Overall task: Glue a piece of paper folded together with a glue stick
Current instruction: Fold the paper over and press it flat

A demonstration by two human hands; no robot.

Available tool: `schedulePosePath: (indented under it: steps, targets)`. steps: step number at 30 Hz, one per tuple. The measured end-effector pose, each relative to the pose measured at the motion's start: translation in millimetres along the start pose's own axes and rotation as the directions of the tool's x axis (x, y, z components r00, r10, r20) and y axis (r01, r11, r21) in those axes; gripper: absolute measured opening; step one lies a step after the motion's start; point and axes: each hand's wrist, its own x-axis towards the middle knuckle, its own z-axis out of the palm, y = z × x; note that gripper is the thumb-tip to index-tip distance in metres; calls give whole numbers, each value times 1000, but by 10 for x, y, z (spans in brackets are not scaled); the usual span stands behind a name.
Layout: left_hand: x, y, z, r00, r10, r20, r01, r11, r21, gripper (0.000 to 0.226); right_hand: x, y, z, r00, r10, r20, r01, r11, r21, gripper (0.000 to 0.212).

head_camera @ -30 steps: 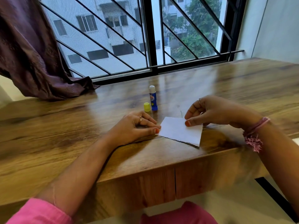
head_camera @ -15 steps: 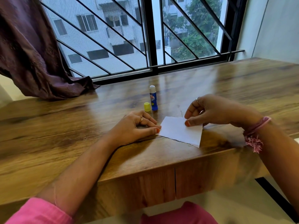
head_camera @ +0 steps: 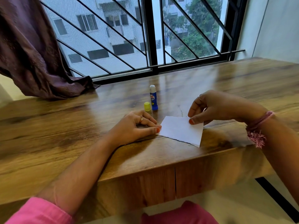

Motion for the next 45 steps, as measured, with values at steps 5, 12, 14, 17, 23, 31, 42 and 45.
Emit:
schedulePosePath:
  steps: [5,12,14,17,23,31,42,45]
  targets:
    - [7,-10,0,1000,3,3,-3,1000,2,36,15,13,5,1000,4,-2,-4,1000,-9,17]
    - [7,-7,4,1000,-2,6,2,1000,-5,36,42,40,10,1000,-4,-11,4,999,-34,17]
    - [5,-4,1,1000,-3,7,3,1000,-7,35,48,51,13,1000,-4,-14,4,999,-36,17]
    - [7,-1,3,1000,-6,9,6,1000,1,33,46,67,18,1000,-12,-24,11,999,-39,17]
    - [7,-11,8,1000,5,-9,-5,1000,18,21,15,72,30,998,-42,-45,38,995,-95,15]
    - [3,-6,15,1000,2,-26,-2,1000,4,20,-13,34,86,988,-112,-108,75,952,-295,19]
    - [5,1,5,1000,6,-20,-6,1000,12,21,-39,186,-69,962,-173,-211,116,959,-258,15]
    - [12,-3,8,1000,3,-13,-2,1000,21,21,-116,296,-74,934,-282,-220,212,932,-296,6]
